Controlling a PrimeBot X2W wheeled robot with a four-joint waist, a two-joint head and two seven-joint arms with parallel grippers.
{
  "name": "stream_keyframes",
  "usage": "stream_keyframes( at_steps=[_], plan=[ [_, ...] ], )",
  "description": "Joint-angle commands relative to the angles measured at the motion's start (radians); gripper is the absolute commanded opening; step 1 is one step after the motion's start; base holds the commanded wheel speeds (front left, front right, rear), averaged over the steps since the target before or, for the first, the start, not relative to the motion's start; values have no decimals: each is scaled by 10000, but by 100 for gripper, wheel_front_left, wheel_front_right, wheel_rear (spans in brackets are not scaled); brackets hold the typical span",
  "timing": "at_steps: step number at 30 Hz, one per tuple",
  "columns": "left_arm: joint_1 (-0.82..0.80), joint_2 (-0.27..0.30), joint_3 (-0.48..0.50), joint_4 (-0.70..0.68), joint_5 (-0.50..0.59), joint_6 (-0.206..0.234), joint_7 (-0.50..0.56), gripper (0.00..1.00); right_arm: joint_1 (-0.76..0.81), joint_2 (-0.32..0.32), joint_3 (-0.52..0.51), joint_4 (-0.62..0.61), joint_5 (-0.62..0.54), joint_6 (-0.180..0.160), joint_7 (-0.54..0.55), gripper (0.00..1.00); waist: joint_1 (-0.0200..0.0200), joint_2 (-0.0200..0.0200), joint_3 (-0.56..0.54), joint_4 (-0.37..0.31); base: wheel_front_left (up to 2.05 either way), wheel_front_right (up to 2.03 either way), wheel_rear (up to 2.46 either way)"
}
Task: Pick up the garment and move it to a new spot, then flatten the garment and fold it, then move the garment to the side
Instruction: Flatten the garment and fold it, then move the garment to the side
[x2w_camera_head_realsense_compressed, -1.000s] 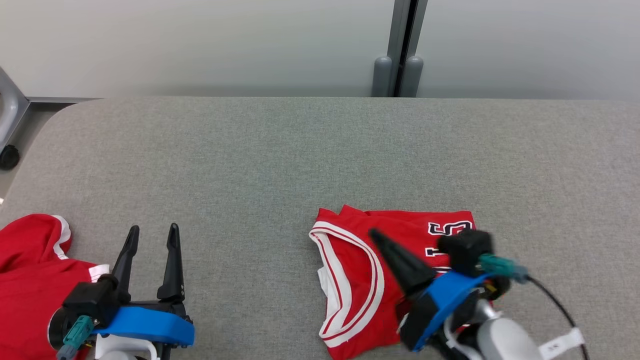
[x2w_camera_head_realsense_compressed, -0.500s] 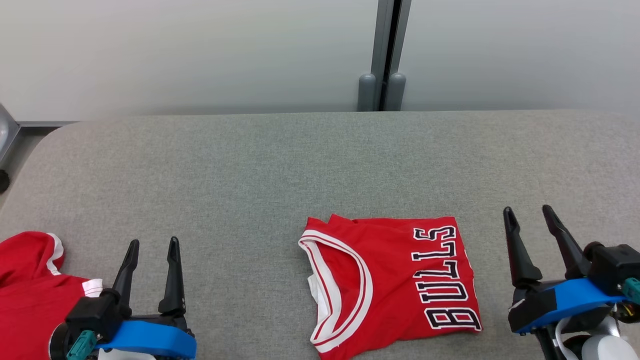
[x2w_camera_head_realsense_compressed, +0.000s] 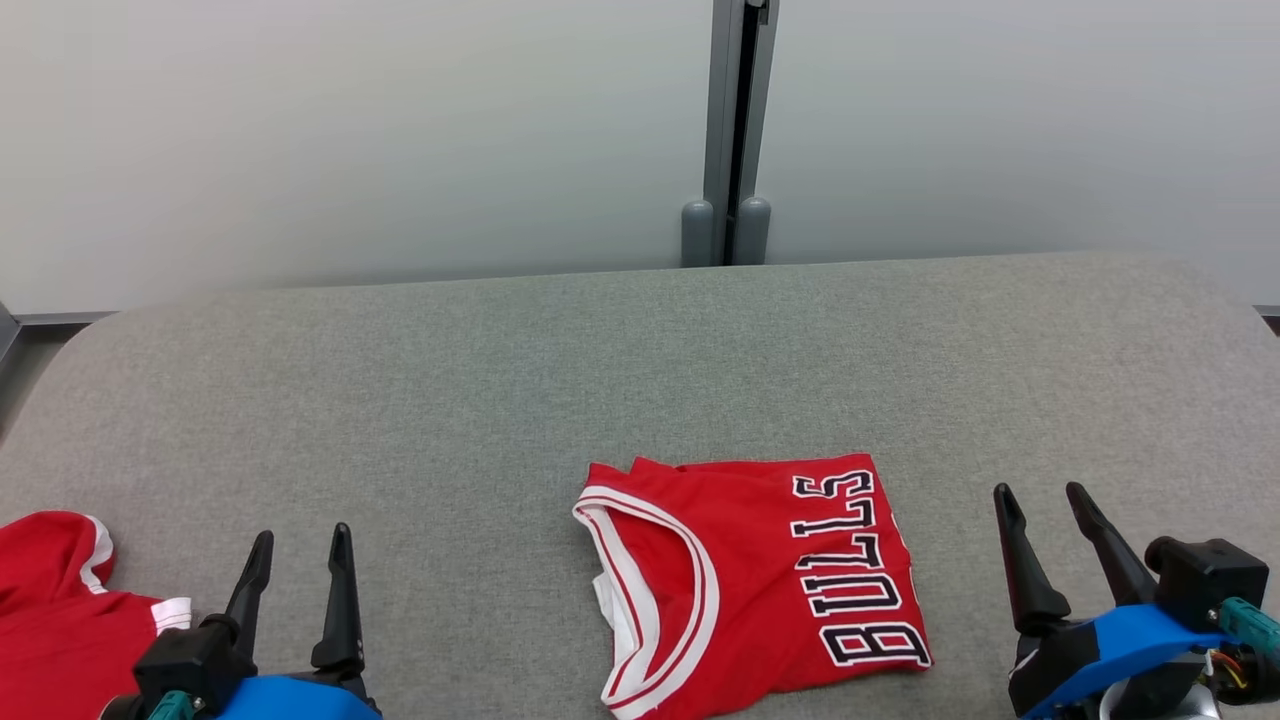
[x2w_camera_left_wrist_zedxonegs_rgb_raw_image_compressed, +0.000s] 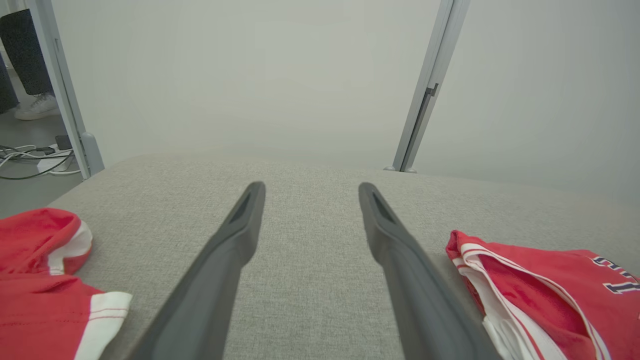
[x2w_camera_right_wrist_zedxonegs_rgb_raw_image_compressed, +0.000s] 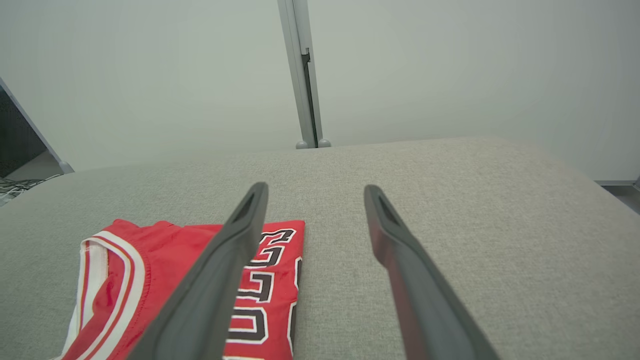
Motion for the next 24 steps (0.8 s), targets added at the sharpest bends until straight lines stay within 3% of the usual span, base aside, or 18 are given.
stream_keyframes(
  at_steps=[1, 24],
  plan=[
    [121, 67, -1, -31, -55, 57, 79, 100, 146, -69, 20, 50, 48, 1, -59, 100, 1, -2, -62, -36, 0, 0, 0],
    [261, 123, -158, -241, -252, 211, 173, 100, -171, -16, 208, 177, 363, 1, 113, 100, 1, -2, -80, -4, 0, 0, 0]
  ],
)
